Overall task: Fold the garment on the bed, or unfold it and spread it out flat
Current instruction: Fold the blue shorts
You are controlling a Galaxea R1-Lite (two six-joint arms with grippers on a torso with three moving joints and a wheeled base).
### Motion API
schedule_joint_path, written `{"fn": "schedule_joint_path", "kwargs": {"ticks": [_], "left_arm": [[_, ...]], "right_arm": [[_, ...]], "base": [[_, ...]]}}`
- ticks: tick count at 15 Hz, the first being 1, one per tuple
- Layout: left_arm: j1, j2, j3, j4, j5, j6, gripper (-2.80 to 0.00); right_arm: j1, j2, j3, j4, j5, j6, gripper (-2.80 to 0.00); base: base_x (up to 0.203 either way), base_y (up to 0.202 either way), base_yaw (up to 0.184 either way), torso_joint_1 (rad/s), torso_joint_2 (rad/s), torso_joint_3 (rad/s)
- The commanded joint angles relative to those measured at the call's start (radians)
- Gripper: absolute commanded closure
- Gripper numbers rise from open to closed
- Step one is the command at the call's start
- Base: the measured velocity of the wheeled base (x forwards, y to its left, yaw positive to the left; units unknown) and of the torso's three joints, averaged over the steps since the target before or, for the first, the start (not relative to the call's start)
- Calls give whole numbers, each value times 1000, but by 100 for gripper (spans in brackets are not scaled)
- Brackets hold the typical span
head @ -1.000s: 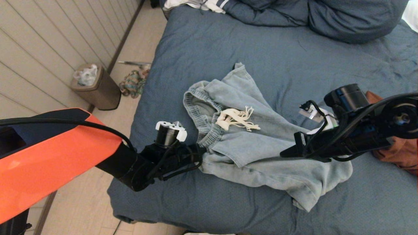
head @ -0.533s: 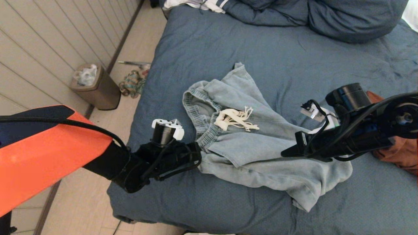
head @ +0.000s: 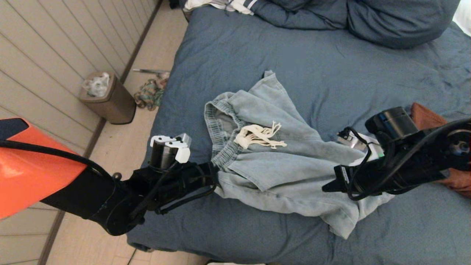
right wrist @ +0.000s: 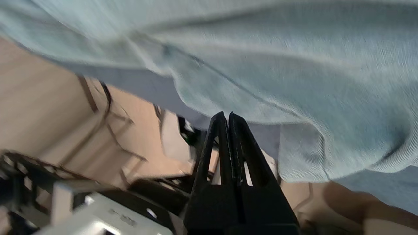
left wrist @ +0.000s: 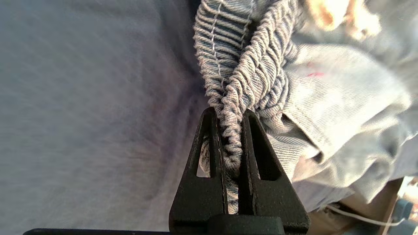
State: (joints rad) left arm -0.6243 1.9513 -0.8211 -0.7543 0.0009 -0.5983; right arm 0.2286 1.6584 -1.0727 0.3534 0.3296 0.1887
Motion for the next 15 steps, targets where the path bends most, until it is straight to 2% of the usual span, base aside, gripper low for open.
{"fn": "schedule_joint_path", "kwargs": {"ticks": [1, 2, 5, 10, 12, 13, 15], "left_arm": [[19, -50, 8, -2, 3, -4, 0], [44, -70, 13, -2, 3, -3, 0], [73, -81, 19, 0, 4, -3, 0], [177, -62, -20, 14, 2, -3, 0], [189, -52, -35, 26, 2, -3, 0], [189, -49, -35, 26, 2, -3, 0], [189, -40, -35, 24, 2, -3, 0]], "right_arm": [[29, 19, 19, 4, 7, -9, 0], [63, 36, 28, 4, 8, -9, -280], [140, 59, 54, 5, 5, -12, -280], [172, 122, 68, 1, -2, -18, -280], [166, 124, 85, 4, -3, -62, -280], [157, 127, 103, 0, -6, -113, -280], [145, 149, 109, -4, -66, -138, -280]], "base": [[0, 0, 0, 0, 0, 0], [0, 0, 0, 0, 0, 0], [0, 0, 0, 0, 0, 0], [0, 0, 0, 0, 0, 0], [0, 0, 0, 0, 0, 0], [0, 0, 0, 0, 0, 0], [0, 0, 0, 0, 0, 0]]}}
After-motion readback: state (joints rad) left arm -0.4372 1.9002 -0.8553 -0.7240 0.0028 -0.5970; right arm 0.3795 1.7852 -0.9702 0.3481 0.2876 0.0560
